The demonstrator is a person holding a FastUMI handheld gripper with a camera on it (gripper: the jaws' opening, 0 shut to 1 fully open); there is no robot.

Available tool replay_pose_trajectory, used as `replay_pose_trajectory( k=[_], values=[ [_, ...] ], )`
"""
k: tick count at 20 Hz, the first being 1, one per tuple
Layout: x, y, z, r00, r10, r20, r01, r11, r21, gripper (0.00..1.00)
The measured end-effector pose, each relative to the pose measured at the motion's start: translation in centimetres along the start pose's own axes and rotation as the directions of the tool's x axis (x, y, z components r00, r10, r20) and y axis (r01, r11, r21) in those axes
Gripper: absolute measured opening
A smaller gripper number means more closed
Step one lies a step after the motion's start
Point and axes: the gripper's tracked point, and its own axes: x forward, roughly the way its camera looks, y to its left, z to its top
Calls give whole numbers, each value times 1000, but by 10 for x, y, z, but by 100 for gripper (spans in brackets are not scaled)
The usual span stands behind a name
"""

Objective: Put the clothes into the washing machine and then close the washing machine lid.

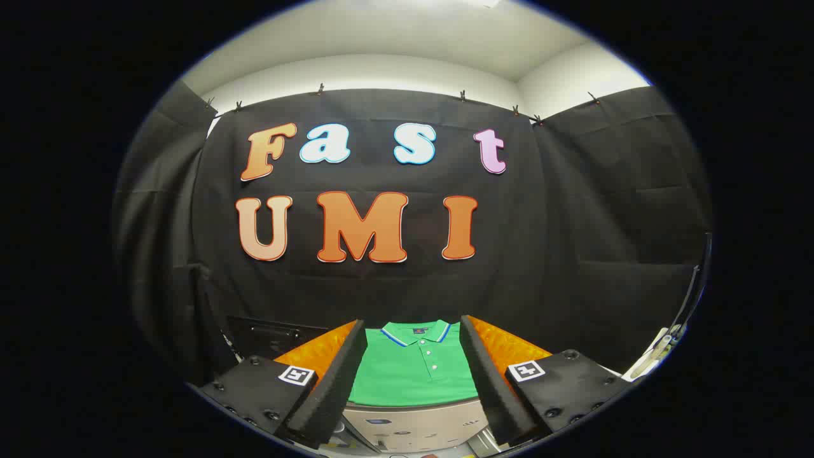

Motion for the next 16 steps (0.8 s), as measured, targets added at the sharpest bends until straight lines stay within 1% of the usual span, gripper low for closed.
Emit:
replay_pose_trajectory(
  k=[16],
  values=[
    [14, 2, 3, 1000, 29, -6, -29, 999, -23, 96]
  ],
)
